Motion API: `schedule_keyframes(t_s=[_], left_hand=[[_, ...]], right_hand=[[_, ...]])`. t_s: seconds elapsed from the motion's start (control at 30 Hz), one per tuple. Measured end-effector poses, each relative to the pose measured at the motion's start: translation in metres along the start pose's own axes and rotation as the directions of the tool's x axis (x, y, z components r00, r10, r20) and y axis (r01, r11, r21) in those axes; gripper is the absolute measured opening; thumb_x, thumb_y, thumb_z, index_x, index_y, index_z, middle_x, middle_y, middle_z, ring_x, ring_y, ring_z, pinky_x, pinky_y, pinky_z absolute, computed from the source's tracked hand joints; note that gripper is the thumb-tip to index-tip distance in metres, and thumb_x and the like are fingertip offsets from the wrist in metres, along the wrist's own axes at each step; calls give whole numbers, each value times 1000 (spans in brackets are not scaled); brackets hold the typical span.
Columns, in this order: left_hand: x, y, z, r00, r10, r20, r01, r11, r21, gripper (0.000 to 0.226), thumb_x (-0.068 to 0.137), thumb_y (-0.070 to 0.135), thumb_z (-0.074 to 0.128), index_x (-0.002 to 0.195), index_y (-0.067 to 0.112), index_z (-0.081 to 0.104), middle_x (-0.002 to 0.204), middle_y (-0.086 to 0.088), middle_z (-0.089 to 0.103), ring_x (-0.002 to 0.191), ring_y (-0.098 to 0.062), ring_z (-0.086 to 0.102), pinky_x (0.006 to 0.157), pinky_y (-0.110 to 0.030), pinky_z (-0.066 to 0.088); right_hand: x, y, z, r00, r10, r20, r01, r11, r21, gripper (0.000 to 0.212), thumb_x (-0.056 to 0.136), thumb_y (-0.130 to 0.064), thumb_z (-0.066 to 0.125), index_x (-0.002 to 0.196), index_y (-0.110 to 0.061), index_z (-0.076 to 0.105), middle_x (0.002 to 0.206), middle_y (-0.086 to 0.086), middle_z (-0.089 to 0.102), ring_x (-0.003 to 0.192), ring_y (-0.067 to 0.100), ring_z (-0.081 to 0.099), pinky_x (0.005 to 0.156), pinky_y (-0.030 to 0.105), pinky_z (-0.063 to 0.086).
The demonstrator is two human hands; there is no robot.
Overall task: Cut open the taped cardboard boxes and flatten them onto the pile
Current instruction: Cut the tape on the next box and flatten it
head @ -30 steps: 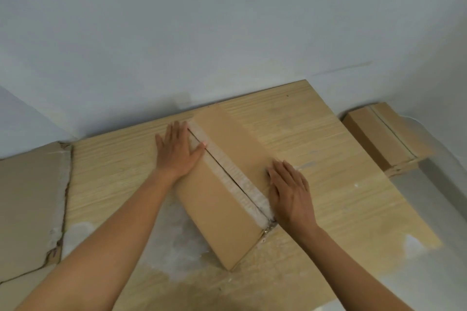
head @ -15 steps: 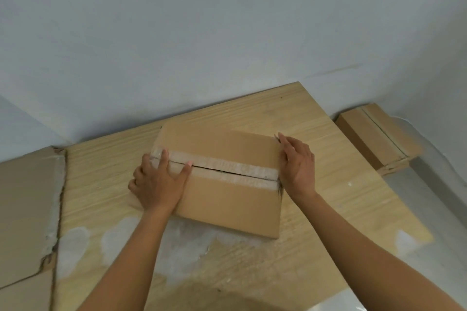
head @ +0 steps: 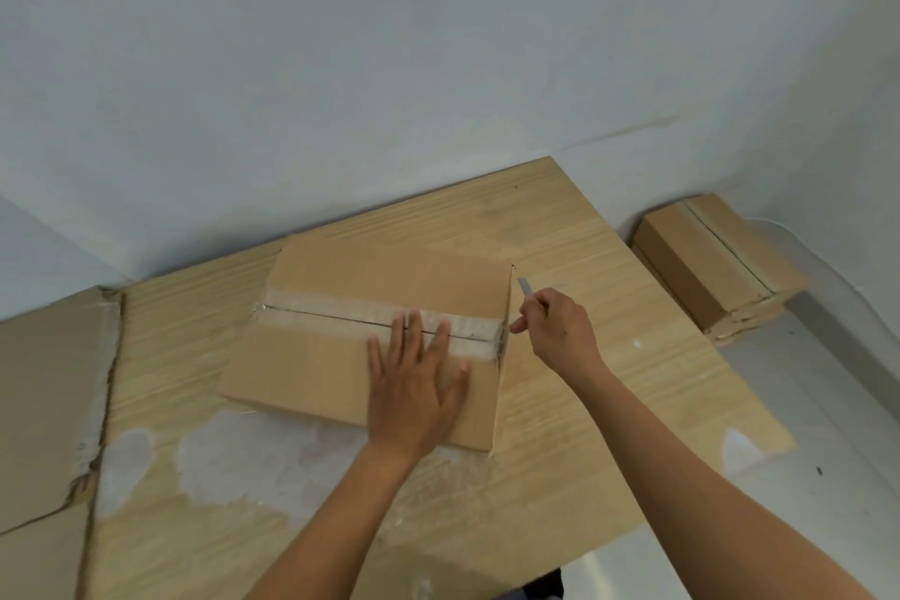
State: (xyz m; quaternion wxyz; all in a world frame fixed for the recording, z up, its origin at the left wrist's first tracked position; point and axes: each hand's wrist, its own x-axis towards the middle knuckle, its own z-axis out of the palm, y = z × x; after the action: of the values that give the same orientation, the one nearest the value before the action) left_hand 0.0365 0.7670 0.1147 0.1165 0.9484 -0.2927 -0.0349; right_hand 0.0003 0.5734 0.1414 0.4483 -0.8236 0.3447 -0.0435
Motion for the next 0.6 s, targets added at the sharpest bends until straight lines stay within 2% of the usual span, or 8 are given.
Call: schedule_keyframes(t_s=[0.13, 0.27, 0.37, 0.47, 0.6], left_hand=[[3, 13, 3, 1000, -7, 21, 6, 1000, 27, 76, 86, 66, 2, 152, 31, 18, 161, -3, 4, 148, -18, -9, 117, -45, -13], [8, 19, 1, 998, -55, 29, 54, 998, 20, 81, 82, 67, -2, 152, 32, 18, 161, -2, 3, 148, -18, -8, 118, -41, -12], [9, 22, 2, 997, -69, 30, 68, 997, 28, 82, 81, 68, -3, 152, 32, 18, 161, -2, 3, 148, -18, -8, 118, -41, -11], [9, 23, 2, 996, -78, 31, 77, 997, 29, 82, 81, 68, -4, 152, 32, 17, 161, -2, 3, 148, -17, -9, 118, -41, -11], [9, 23, 2, 997, -77, 22, 77, 997, 21, 82, 81, 69, -3, 152, 32, 18, 161, -1, 3, 148, -17, -9, 119, -41, -11]], right_hand=[[-2, 2, -9, 998, 30, 54, -25, 994, -102, 27, 97, -24, 42, 89, -12, 65, 85, 0, 71, 73, 17, 62, 63, 30, 46], [-9, 6, -9, 996, 40, 77, -29, 990, -139, 29, 96, -25, 43, 88, -12, 67, 75, 4, 65, 62, 19, 57, 55, 29, 43], [-14, 10, -8, 986, 65, 154, -49, 994, -102, 31, 95, -22, 43, 84, -9, 68, 70, 5, 68, 60, 19, 64, 63, 35, 55], [-19, 10, -10, 974, 68, 215, -51, 995, -83, 28, 95, -18, 42, 83, -12, 66, 58, -2, 67, 47, 7, 61, 57, 25, 53], [-20, 4, -12, 979, 28, 203, -4, 994, -114, 32, 95, -19, 39, 82, -9, 66, 60, 2, 69, 47, 9, 61, 58, 27, 54]])
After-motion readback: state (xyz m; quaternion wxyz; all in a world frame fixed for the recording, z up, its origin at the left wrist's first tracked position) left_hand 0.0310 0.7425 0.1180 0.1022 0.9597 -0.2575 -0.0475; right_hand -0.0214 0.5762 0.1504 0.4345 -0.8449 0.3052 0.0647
